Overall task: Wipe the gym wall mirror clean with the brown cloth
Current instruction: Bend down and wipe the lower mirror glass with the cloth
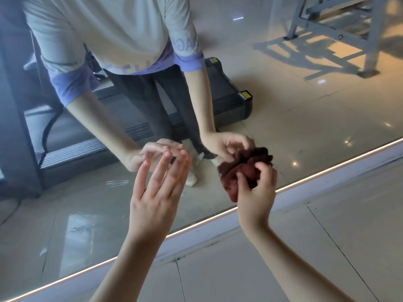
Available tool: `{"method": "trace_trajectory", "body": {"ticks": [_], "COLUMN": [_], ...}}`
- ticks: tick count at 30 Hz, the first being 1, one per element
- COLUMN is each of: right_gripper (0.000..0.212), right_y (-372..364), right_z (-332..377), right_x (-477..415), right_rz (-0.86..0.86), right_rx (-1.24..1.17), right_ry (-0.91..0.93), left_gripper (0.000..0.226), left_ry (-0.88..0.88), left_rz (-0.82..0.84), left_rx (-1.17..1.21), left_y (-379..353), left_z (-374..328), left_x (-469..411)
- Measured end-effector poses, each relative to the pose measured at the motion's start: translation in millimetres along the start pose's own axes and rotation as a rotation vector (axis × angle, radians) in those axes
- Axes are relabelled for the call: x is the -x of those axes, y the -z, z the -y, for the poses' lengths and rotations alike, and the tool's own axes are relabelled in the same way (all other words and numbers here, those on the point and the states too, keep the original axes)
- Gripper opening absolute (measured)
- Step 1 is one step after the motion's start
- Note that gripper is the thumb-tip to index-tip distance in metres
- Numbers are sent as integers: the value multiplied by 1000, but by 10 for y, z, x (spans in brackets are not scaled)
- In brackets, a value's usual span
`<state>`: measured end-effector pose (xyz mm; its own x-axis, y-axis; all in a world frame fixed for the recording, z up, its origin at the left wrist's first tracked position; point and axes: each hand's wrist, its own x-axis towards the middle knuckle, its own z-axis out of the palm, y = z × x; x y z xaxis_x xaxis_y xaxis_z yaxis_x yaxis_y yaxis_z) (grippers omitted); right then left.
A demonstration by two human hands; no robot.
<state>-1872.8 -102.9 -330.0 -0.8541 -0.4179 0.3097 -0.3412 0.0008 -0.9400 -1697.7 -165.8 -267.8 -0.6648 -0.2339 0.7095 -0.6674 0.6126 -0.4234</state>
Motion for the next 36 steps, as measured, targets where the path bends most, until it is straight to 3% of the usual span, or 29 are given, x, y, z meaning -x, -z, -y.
{"method": "trace_trajectory", "body": {"ticks": [4, 6, 9, 11, 16, 18, 22, 24, 28, 30, 33, 36], "right_gripper": [16, 16, 23, 29, 23, 22, 30, 31, 25, 26, 35, 36], "right_y": [-157, -139, -69, -116, -244, -184, -148, -227, -266, -218, -200, -306], "right_z": [190, 173, 38, 18, 192, 159, 123, 154, 238, 264, 373, 566], "right_x": [188, 96, -38, 29, 345, 196, 74, 251, 407, 251, 140, 351], "right_rz": [212, 169, -67, -136, 138, 65, -90, -27, 181, 97, -79, -23], "right_rx": [-13, 17, 15, 0, -47, -11, -36, -47, -44, -50, -152, -147], "right_ry": [333, 396, 129, -42, 117, 112, -120, -132, 13, 21, -163, -152], "left_gripper": [68, 68, 67, 64, 61, 62, 61, 61, 59, 57, 56, 57], "left_ry": [-21, -28, -27, -35, -28, -30, -31, -23, -38, -54, -65, -67], "left_rz": [-5, -2, -1, -2, -19, -25, -31, -33, -26, -24, -21, -16], "left_rx": [-8, -3, -1, -2, -1, 9, 27, 26, 22, 35, 51, 40], "left_y": [-3, 6, 24, 17, 2, 6, -5, -11, -4, 9, 28, 37], "left_z": [35, 54, 102, 116, 120, 132, 129, 114, 151, 181, 207, 215], "left_x": [-4, 5, 43, 66, 91, 94, 88, 97, 108, 102, 101, 113]}}
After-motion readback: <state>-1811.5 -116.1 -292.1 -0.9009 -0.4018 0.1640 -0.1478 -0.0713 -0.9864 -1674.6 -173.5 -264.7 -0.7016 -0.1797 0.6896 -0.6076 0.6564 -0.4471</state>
